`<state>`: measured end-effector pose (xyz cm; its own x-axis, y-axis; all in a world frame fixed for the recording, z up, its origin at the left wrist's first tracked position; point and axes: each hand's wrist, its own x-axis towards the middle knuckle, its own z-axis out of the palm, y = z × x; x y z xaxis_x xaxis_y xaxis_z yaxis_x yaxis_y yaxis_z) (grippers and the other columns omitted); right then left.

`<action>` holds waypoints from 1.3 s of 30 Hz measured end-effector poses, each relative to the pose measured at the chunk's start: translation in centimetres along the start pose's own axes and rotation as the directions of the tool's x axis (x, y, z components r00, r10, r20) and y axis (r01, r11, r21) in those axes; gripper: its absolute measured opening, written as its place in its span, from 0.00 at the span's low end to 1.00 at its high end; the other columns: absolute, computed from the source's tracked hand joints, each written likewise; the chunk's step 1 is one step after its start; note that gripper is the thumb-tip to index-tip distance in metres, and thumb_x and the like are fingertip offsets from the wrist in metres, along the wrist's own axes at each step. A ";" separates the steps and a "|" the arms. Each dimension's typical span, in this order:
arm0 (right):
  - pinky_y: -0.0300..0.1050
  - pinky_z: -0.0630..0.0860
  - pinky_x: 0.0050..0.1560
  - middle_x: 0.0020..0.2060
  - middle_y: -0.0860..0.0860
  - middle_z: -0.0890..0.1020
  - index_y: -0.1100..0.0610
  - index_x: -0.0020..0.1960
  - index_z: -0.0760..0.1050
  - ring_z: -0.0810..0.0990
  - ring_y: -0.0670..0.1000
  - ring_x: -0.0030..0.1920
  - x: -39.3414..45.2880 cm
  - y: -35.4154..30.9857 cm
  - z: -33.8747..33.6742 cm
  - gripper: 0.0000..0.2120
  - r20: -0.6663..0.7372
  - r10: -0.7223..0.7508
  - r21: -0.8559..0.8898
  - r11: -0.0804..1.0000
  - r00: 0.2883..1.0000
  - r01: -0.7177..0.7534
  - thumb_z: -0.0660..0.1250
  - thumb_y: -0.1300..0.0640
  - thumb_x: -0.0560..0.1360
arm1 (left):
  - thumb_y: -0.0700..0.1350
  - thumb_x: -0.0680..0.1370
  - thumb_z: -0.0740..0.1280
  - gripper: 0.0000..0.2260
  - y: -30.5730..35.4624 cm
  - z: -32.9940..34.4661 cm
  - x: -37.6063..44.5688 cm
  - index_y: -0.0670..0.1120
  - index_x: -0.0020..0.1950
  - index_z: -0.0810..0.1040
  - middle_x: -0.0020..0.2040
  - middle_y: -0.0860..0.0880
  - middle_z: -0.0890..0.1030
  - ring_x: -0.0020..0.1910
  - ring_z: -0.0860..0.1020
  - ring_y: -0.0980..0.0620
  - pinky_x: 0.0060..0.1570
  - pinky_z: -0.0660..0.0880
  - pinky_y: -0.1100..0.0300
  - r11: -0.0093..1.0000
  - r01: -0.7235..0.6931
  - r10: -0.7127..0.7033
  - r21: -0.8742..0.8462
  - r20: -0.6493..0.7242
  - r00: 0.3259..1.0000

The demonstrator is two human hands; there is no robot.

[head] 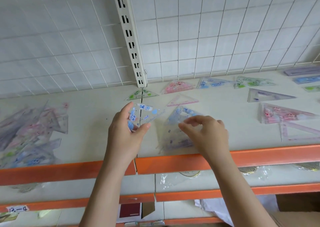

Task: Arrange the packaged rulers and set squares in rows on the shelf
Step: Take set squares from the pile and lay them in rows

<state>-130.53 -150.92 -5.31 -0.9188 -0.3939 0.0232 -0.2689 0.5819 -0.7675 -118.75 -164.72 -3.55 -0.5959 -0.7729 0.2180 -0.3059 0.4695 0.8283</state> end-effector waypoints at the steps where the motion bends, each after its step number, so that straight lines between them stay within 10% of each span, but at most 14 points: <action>1: 0.46 0.65 0.54 0.49 0.43 0.79 0.43 0.47 0.80 0.70 0.53 0.56 -0.1 -0.1 0.0 0.09 0.005 0.013 -0.121 0.993 1.000 -0.012 0.68 0.41 0.70 | 0.42 0.72 0.72 0.29 -0.3 -0.1 0.4 0.51 0.71 0.67 0.49 0.57 0.73 0.46 0.72 0.71 0.53 0.65 0.65 1.000 0.009 -0.009 -0.005 0.008 1.000; 12: 0.45 0.59 0.57 0.58 0.47 0.73 0.41 0.63 0.72 0.64 0.53 0.62 -0.2 0.6 -0.9 0.21 0.068 0.047 -0.271 0.962 0.997 -0.027 0.67 0.42 0.71 | 0.45 0.72 0.73 0.29 -0.1 1.9 2.9 0.48 0.72 0.67 0.63 0.50 0.76 0.58 0.77 0.53 0.61 0.71 0.58 0.999 -0.030 0.032 -0.018 0.178 0.983; 25: 0.39 0.68 0.50 0.49 0.49 0.77 0.53 0.56 0.78 0.75 0.49 0.50 -0.1 2.5 -2.9 0.10 -0.087 -0.084 -0.076 0.994 0.993 0.077 0.65 0.54 0.76 | 0.50 0.76 0.67 0.23 1.9 7.9 4.2 0.44 0.68 0.70 0.62 0.45 0.75 0.62 0.70 0.44 0.60 0.65 0.54 0.865 -0.317 0.125 0.390 0.444 0.887; 39: 0.37 0.69 0.49 0.50 0.51 0.80 0.57 0.55 0.79 0.78 0.48 0.50 1.0 2.6 -3.4 0.11 0.019 -0.236 -0.084 0.968 0.971 0.237 0.65 0.55 0.76 | 0.53 0.77 0.63 0.18 2.4 4.7 0.0 0.45 0.63 0.73 0.61 0.46 0.75 0.61 0.70 0.43 0.56 0.65 0.51 0.763 -0.151 0.045 0.628 0.182 0.982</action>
<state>-133.08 -147.40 -5.08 -0.8235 -0.5341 0.1915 -0.5023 0.5292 -0.6838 -122.96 -161.58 -3.96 -0.7340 -0.6606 0.1576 -0.6097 0.7432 0.2753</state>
